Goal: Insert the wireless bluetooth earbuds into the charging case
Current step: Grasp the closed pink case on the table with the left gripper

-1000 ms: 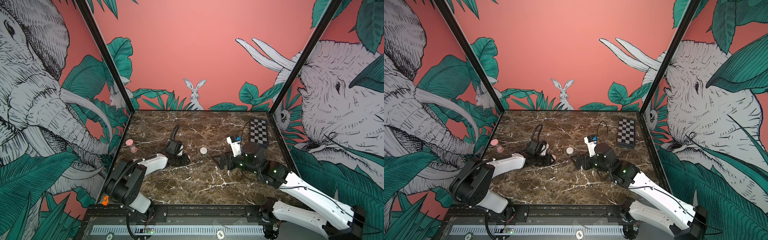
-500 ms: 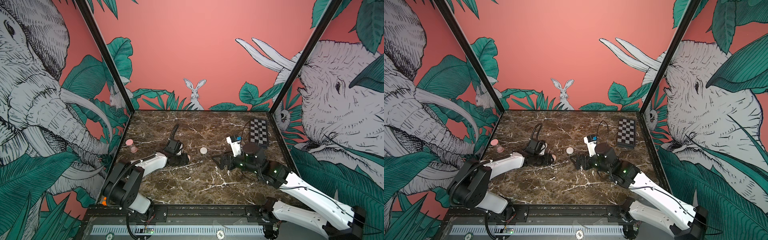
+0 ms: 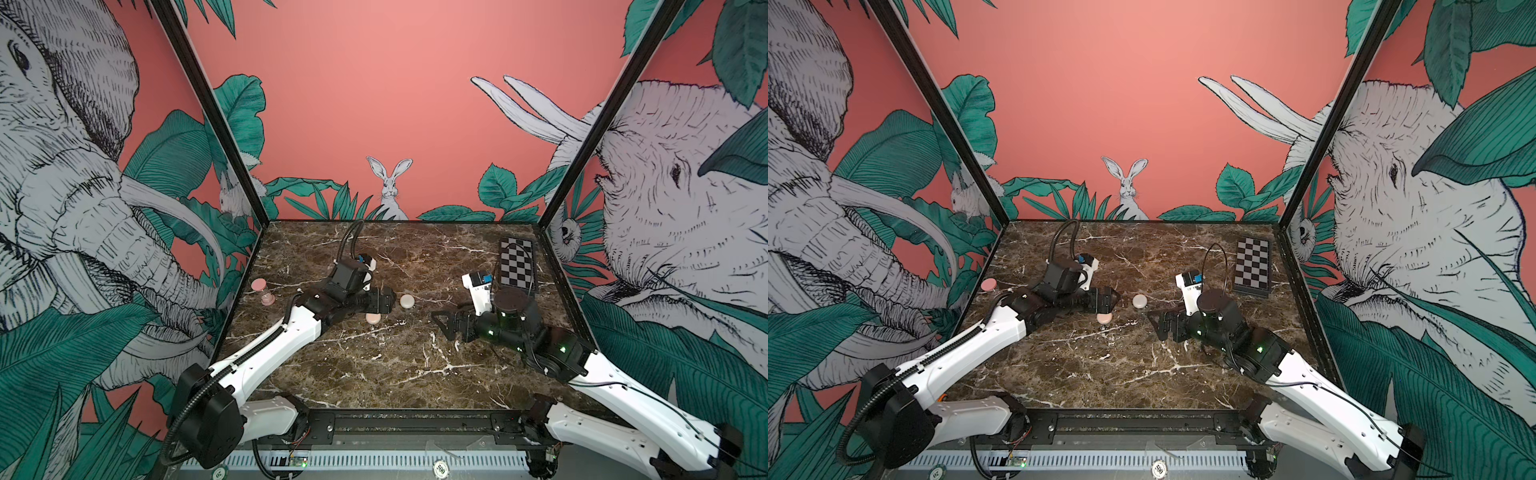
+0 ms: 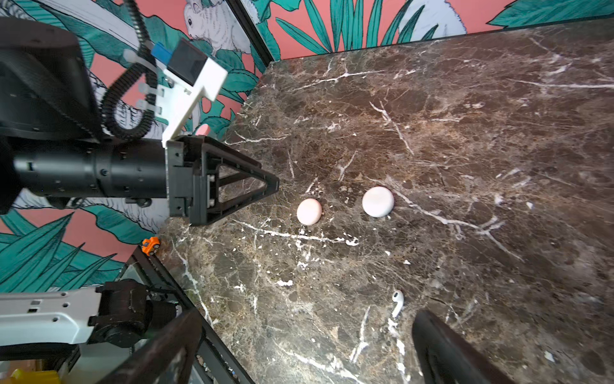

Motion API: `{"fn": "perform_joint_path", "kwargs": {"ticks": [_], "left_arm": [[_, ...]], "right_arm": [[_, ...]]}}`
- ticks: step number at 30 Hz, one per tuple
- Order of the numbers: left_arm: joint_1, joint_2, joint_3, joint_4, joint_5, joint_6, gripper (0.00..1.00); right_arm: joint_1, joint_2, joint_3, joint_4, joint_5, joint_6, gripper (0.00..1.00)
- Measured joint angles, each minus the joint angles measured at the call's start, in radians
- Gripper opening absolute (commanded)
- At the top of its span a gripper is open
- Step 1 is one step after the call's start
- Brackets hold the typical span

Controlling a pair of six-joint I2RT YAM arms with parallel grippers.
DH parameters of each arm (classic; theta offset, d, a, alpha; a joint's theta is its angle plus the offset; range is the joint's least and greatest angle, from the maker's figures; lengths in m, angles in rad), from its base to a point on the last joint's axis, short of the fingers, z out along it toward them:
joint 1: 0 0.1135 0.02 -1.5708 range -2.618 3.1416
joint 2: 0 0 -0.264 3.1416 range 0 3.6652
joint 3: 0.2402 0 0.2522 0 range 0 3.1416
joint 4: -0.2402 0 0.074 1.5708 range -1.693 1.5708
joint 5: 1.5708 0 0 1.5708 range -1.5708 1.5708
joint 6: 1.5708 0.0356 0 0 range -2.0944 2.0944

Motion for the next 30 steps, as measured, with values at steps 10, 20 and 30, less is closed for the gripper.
{"fn": "perform_joint_path", "kwargs": {"ticks": [10, 20, 30], "left_arm": [[-0.116, 0.296, 0.182, -0.067, -0.121, -0.019, 0.99], [-0.161, 0.465, 0.254, -0.085, -0.211, -0.014, 0.99], [-0.161, 0.624, 0.351, -0.089, -0.259, 0.035, 0.95]], "right_arm": [[-0.007, -0.077, 0.042, -0.151, 0.18, -0.029, 0.98], [-0.049, -0.05, 0.04, -0.211, 0.22, -0.019, 0.98], [-0.078, -0.033, 0.04, -0.23, 0.205, -0.012, 0.98]]}}
